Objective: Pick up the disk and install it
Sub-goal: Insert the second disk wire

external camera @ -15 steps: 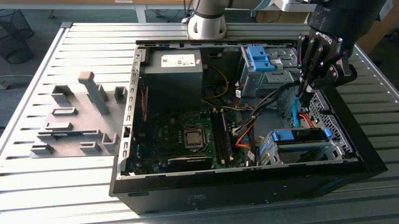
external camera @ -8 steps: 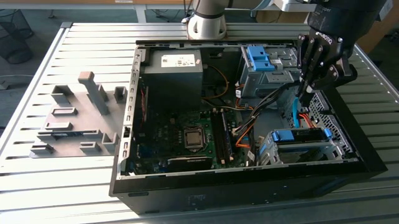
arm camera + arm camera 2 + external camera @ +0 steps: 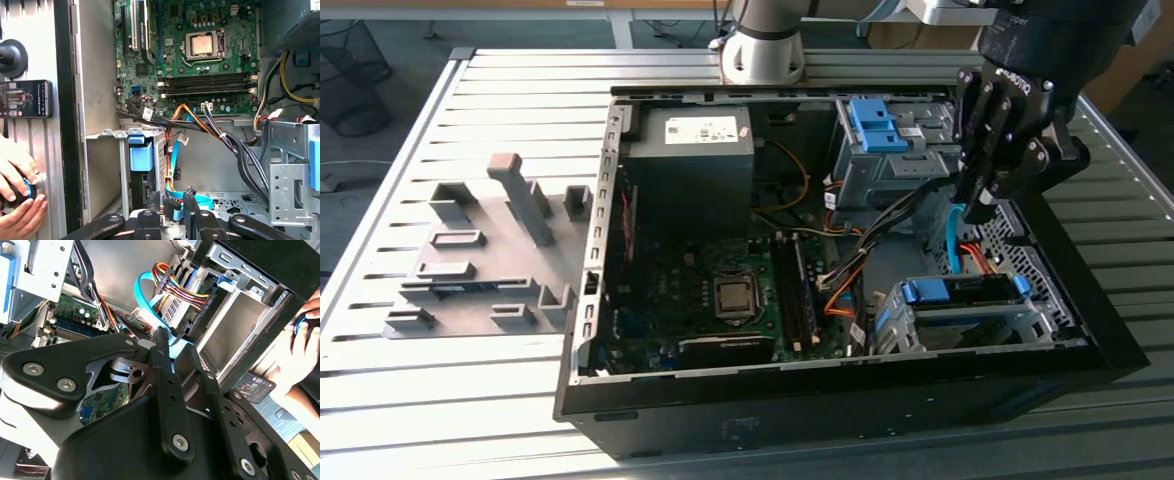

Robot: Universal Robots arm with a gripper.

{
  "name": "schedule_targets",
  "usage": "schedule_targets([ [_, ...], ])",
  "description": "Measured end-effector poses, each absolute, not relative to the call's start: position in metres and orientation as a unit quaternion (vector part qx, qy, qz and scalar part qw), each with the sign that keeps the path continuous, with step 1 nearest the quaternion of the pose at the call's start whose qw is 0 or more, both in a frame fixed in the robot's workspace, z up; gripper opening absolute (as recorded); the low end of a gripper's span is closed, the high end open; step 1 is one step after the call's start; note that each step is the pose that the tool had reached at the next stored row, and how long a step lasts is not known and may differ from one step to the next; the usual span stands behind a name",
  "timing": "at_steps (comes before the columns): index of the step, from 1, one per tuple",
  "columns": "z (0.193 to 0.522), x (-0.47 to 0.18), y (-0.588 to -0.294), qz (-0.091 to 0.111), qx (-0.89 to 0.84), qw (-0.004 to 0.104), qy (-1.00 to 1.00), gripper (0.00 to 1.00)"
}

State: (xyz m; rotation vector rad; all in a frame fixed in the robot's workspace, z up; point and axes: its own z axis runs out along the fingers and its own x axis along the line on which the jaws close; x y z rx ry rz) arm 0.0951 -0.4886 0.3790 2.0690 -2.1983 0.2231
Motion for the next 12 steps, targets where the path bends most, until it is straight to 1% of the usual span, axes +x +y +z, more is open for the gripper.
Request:
schedule_targets([
  [7, 0.3753, 0.0952, -0.4886, 0.08, 0.682, 0.063, -0.724, 0.32],
  [12, 0.3743, 0.0952, -0.4886, 0.089, 0.681, 0.072, -0.723, 0.31],
])
